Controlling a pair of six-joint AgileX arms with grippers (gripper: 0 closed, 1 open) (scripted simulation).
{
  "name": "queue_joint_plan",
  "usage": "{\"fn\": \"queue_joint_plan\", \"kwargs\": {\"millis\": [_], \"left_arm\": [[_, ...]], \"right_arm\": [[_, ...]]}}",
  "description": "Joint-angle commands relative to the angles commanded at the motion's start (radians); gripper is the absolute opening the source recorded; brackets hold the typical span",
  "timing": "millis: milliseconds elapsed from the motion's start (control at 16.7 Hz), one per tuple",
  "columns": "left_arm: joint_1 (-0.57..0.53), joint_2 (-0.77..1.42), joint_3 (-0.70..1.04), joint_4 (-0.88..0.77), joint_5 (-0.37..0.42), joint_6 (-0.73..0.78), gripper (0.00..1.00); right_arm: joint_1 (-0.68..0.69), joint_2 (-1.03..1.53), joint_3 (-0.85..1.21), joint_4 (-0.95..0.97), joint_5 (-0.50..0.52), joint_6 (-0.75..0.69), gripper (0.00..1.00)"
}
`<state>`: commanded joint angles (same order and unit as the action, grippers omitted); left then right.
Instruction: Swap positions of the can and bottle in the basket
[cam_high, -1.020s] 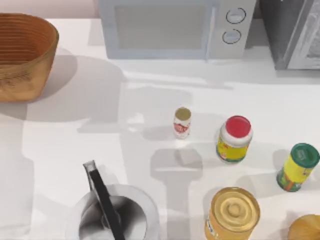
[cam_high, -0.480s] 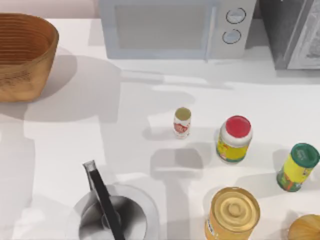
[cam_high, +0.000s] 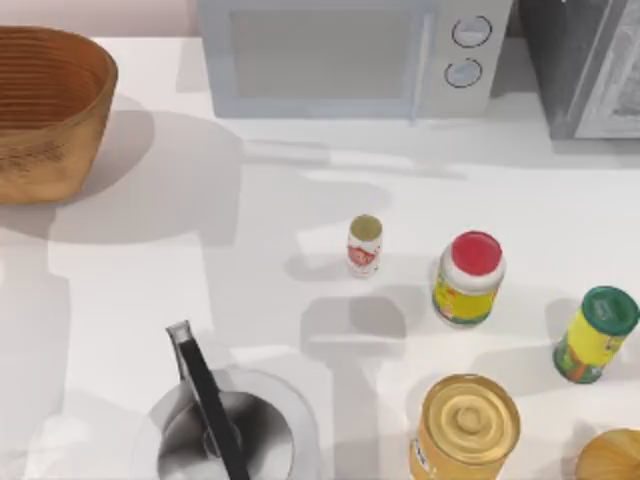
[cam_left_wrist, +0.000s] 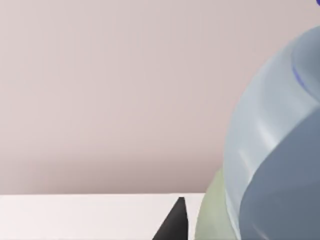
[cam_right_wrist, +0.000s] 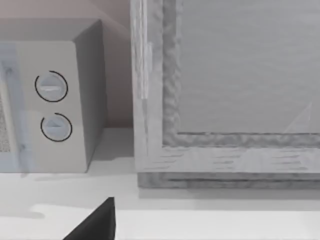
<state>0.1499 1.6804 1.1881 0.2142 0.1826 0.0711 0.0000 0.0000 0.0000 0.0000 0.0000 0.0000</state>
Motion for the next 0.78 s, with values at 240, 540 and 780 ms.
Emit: {"fn": "queue_joint_plan", "kwargs": {"millis": [240,540,780], "left_arm": [[0.0,0.0,0.0,0.0,0.0,0.0,0.75],[0.0,0.0,0.0,0.0,0.0,0.0,1.0],[0.0,0.0,0.0,0.0,0.0,0.0,1.0]], "right_arm": [[0.0,0.0,0.0,0.0,0.0,0.0,1.0],[0.0,0.0,0.0,0.0,0.0,0.0,1.0],[0.0,0.0,0.0,0.0,0.0,0.0,1.0]]}}
